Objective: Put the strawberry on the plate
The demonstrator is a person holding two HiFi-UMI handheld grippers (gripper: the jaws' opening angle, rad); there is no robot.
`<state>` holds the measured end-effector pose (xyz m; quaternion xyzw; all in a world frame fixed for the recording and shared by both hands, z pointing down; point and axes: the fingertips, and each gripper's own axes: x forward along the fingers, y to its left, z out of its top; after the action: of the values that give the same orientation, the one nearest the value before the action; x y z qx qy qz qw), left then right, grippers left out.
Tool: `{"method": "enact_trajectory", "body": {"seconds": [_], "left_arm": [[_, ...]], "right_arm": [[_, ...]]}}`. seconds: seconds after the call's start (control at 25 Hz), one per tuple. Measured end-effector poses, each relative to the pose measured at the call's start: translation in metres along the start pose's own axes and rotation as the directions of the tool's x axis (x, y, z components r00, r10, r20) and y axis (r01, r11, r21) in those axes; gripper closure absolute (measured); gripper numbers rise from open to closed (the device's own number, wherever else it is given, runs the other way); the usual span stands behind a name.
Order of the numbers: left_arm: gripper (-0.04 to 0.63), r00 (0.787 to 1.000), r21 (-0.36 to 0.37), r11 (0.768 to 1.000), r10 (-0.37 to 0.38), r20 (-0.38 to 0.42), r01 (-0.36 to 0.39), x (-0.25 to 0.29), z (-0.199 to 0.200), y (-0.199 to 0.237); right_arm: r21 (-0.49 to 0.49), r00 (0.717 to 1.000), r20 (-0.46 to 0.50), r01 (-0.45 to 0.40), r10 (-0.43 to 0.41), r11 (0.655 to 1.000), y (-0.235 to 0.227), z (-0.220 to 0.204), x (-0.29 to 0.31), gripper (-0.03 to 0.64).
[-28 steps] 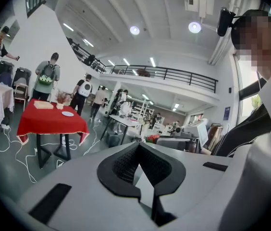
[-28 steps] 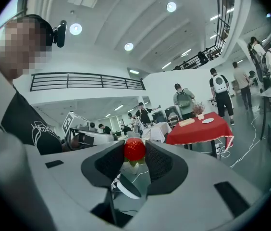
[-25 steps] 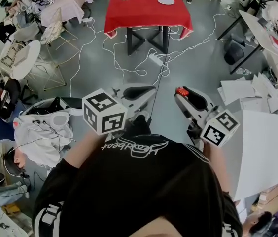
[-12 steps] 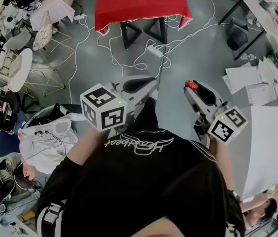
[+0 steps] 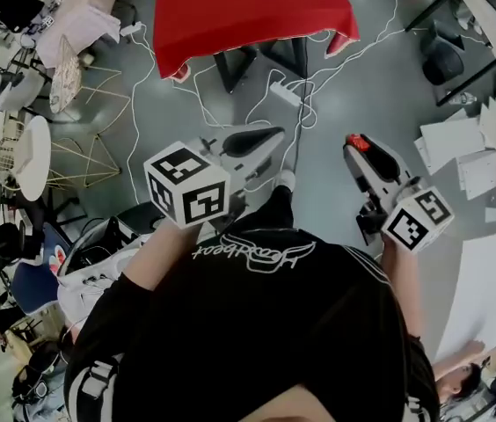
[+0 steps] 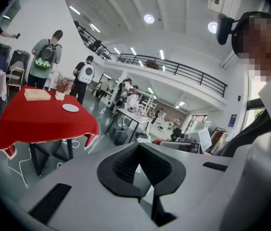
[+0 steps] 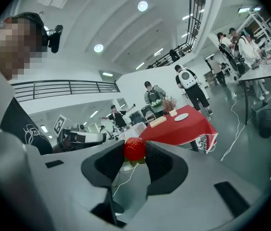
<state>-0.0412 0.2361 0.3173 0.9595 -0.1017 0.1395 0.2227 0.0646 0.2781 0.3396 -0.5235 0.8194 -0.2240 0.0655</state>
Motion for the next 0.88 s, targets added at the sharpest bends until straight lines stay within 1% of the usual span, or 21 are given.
{"method": "enact_trajectory", "body": {"seconds": [0.2, 0.4, 0.52, 0.64, 0.88], "left_arm": [[0.589, 0.999, -0.024, 0.999, -0.028, -0.029, 0.028, 0.035, 0.048, 0.097], [0.589, 0.998, -0.032, 0.998, -0.055, -0.020, 0.054, 0.061, 0.094, 0.163], [0.589, 0.998, -0.034, 0.997, -0.067, -0.014, 0.067, 0.068, 0.112, 0.190], [0.589, 0.997, -0.032, 0.997, -0.077, -0.009, 0.077, 0.070, 0.121, 0.206], [0.589, 0.997, -0.029, 0.997, -0.073, 0.018, 0.074, 0.070, 0.136, 0.222]], "right_arm": [[-0.006, 0.999, -0.038, 0.004, -0.004, 1.000, -0.043, 0.038, 0.096, 0.488], [-0.019, 0.998, -0.063, 0.015, -0.016, 1.000, -0.077, 0.071, 0.160, 0.488], [-0.031, 0.998, -0.063, 0.027, -0.028, 0.999, -0.090, 0.087, 0.185, 0.488], [-0.045, 0.997, -0.069, 0.032, -0.035, 0.998, -0.093, 0.096, 0.204, 0.488], [-0.104, 0.993, -0.122, -0.013, 0.001, 0.994, -0.084, 0.103, 0.231, 0.488]]}}
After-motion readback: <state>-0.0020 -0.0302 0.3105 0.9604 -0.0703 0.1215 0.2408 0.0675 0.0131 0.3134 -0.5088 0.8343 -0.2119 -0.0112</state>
